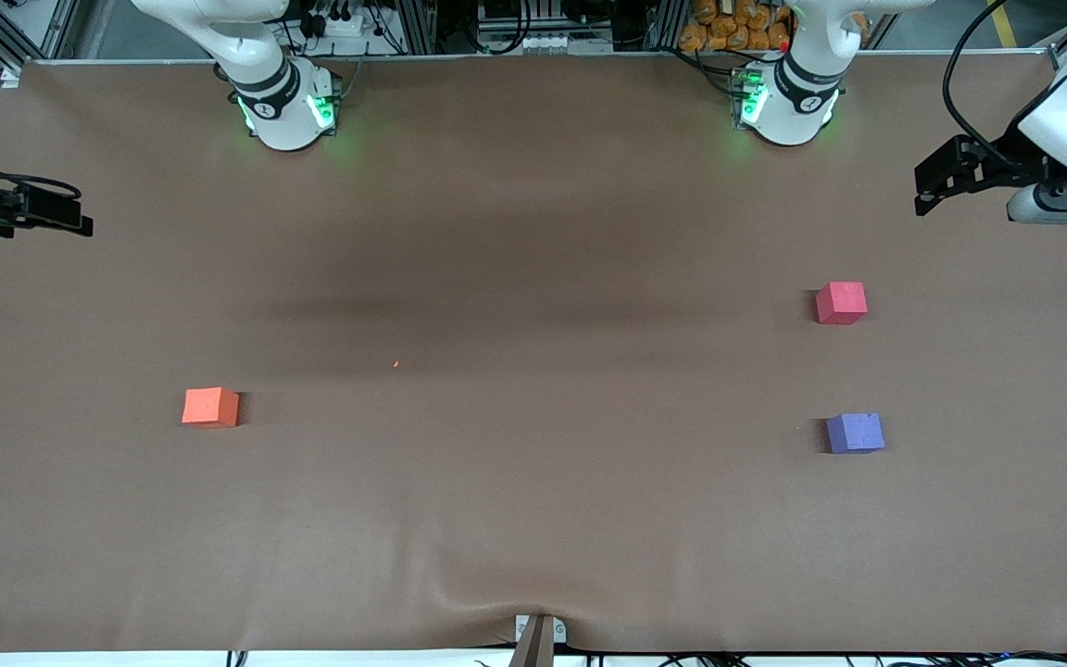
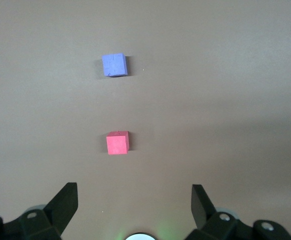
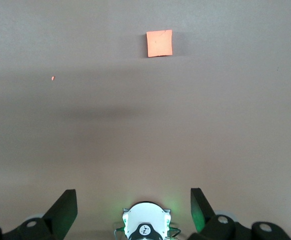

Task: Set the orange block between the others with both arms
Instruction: 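Move the right gripper out toward the orange cube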

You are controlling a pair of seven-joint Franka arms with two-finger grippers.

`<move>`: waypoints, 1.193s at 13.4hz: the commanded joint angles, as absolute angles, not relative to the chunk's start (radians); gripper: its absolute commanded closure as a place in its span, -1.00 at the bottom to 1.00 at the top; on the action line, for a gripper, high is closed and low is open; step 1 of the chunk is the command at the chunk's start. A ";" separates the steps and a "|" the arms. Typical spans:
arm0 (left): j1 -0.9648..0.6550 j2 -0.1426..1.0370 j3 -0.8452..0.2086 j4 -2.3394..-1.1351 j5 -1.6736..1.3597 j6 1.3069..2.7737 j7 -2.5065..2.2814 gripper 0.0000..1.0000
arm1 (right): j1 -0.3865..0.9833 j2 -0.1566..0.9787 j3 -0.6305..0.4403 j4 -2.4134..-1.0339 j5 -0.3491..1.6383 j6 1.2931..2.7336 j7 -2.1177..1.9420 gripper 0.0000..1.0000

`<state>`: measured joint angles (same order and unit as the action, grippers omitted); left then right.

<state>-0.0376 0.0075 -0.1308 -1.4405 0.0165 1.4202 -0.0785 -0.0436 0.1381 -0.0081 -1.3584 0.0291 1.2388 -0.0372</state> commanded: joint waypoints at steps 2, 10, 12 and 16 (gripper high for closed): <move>-0.026 0.002 -0.133 -1.437 0.032 1.405 -0.083 -1.00 | -0.048 0.127 -0.005 -1.353 0.023 1.224 -0.015 -1.00; -0.023 0.003 -0.133 -1.436 0.038 1.405 -0.074 -1.00 | -0.048 0.143 -0.002 -1.358 0.025 1.233 -0.012 -1.00; -0.023 0.003 -0.133 -1.436 0.038 1.405 -0.074 -1.00 | -0.049 0.166 -0.002 -1.362 0.025 1.246 -0.002 -1.00; -0.023 0.003 -0.133 -1.437 0.037 1.405 -0.071 -1.00 | -0.049 0.248 -0.002 -1.362 0.032 1.334 -0.002 -1.00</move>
